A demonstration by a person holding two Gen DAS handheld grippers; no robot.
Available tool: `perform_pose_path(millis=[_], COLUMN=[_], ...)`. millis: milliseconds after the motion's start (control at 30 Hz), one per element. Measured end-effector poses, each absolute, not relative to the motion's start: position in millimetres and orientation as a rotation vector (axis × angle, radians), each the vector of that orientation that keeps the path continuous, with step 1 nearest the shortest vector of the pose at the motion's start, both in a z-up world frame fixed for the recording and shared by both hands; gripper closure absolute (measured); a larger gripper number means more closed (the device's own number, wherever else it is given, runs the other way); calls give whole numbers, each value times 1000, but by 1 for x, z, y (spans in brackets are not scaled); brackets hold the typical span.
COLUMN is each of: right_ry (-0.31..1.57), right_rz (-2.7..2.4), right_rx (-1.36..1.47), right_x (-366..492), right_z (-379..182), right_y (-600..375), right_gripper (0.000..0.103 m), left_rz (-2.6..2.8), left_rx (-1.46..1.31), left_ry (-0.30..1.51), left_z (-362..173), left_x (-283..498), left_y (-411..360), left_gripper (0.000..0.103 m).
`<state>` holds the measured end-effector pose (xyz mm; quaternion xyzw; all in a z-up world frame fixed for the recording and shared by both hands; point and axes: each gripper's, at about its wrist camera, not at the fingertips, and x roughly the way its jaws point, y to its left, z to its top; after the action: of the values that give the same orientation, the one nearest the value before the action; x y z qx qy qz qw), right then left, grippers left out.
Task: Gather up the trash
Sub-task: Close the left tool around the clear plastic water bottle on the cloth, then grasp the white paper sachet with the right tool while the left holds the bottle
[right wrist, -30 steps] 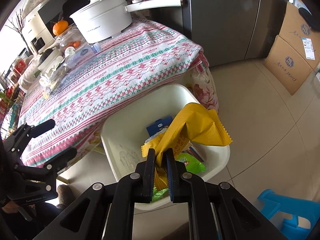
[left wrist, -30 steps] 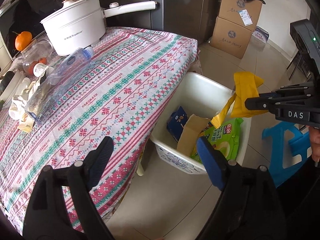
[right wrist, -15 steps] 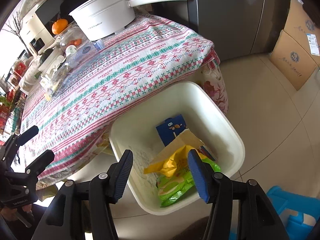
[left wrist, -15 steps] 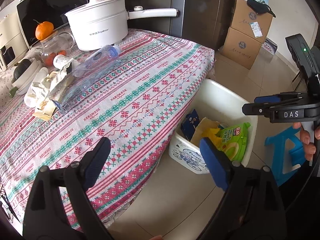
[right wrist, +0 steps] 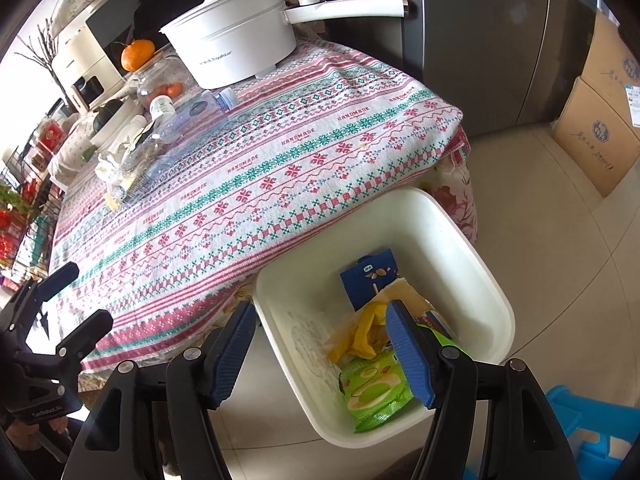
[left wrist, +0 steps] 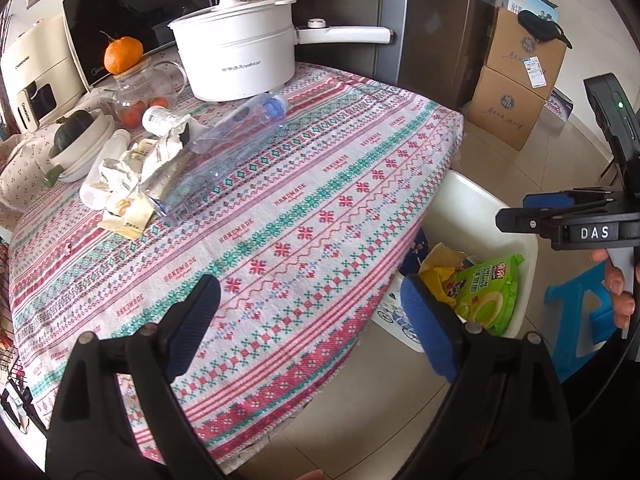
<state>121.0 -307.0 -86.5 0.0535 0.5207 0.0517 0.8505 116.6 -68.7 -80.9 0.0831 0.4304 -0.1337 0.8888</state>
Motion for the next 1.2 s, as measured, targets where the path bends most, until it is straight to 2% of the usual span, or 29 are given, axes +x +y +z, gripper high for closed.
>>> perform_pose_path(millis=[367, 467, 633, 700, 1000, 1067, 1100, 1200], right_ry=[1072, 1079, 1103, 1108, 1154, 1149, 1146, 1139], right_rz=[124, 135, 141, 132, 100, 93, 91, 92], right_rx=[115, 108, 130, 136, 176, 198, 204, 211], right_x=[151, 161, 177, 182, 201, 202, 202, 200], right_z=[-79, -83, -90, -92, -105, -104, -102, -100], right_y=[-275, -268, -270, -275, -298, -303, -305, -306], right_gripper=[25, 25, 25, 25, 25, 25, 25, 25], left_rz=[-188, -261, -350, -398, -327, -289, -277, -277], left_rx=[1, 134, 284, 316, 486, 524, 536, 494], left_ry=[984, 997, 1035, 1050, 1180, 1213, 1222, 1213], left_z=[-89, -94, -100, -102, -131, -139, -142, -139], left_x=[210, 238, 282, 296, 352, 357, 356, 349], left_y=[14, 7, -18, -33, -83, -87, -88, -87], left_gripper=[12, 12, 24, 26, 26, 31, 37, 39])
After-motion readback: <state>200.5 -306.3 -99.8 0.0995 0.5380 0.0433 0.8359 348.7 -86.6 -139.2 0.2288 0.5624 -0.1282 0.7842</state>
